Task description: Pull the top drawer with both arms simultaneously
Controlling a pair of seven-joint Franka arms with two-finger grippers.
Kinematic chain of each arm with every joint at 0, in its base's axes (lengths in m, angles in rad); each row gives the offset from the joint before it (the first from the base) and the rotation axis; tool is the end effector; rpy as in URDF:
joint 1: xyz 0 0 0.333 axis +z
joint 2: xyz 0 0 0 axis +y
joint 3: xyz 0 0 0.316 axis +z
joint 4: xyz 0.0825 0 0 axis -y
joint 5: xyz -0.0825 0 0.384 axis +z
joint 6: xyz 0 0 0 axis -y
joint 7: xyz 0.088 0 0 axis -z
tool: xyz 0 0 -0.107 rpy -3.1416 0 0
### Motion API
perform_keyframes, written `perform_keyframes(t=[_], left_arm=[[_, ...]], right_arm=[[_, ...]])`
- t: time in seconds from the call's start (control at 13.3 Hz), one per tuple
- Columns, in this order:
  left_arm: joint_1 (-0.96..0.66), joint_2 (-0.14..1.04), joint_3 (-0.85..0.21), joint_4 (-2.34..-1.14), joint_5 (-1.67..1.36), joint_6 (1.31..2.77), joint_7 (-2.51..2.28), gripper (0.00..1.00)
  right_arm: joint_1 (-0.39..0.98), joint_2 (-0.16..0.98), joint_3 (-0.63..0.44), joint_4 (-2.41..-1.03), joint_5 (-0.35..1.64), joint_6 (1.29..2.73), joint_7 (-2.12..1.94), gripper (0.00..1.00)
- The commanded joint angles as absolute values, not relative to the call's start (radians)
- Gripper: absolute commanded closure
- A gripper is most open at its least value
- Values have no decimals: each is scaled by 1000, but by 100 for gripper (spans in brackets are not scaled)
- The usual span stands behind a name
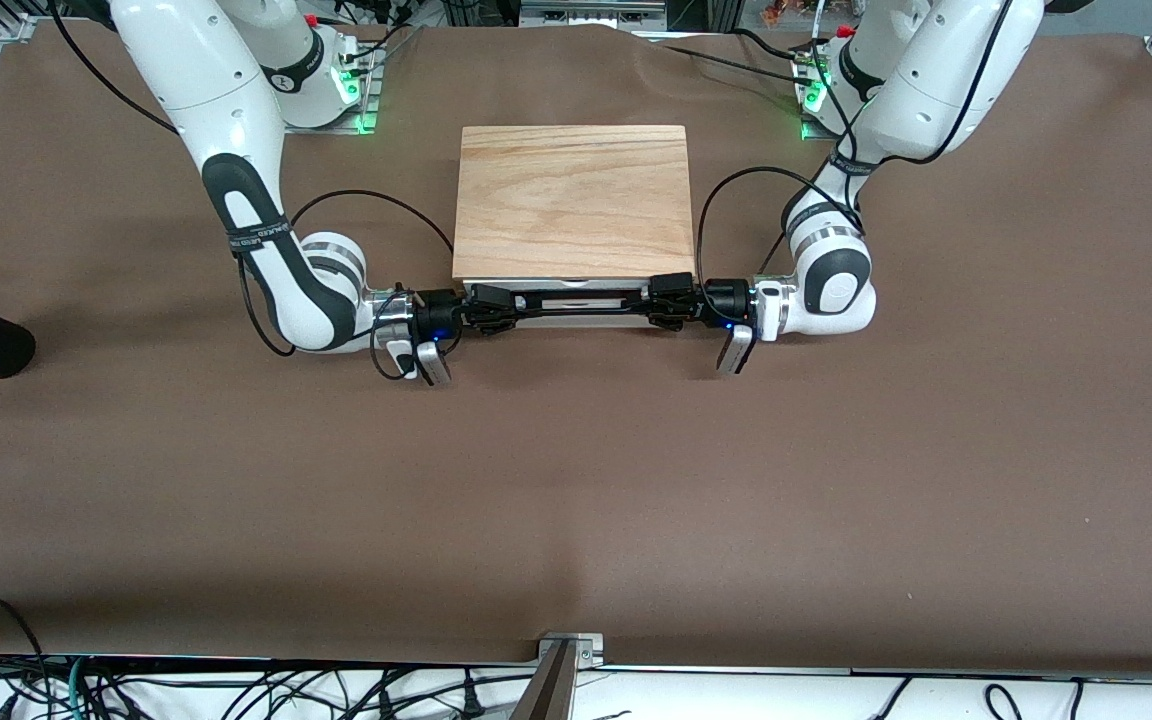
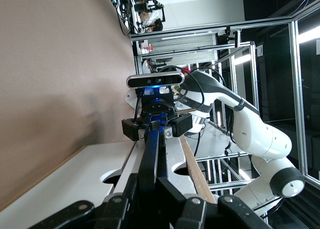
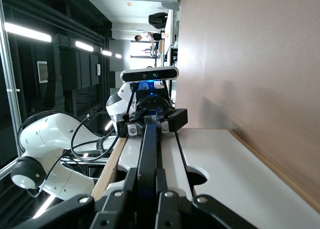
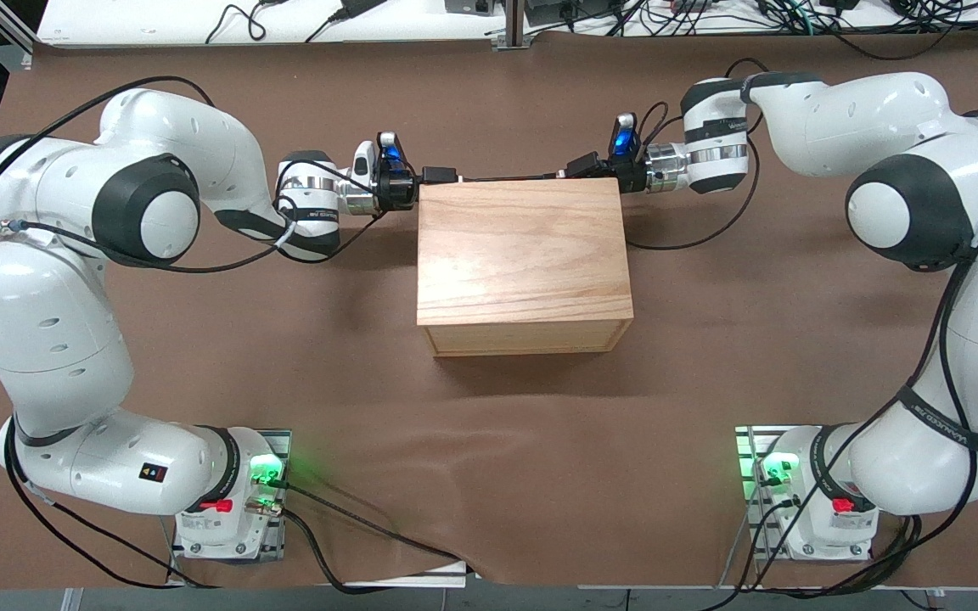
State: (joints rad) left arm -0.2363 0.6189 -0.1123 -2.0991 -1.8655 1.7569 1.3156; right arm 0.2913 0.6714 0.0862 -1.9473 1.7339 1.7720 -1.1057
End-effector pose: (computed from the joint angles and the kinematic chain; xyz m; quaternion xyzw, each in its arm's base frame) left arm 0.4906 -0.2697 0.1477 0.7021 -0.0405 0.0518 0.7091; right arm 0.5195 0.2970 0.1574 -0.7193 -0.0577 0.0266 0.6918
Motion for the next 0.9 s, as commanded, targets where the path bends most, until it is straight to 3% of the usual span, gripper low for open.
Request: perform_keyframes(t=[0.0,0.83], left_arm=[[-252,621,-123,-2163,-1845,1763,1413,100],[-252,656,-123,-2128,-1855,1763,1397,100]], right_arm=[[296,680,94,-1914,1761,1758,-1109,100],[288,732,92,-1824,1761,1758,-1091,100]])
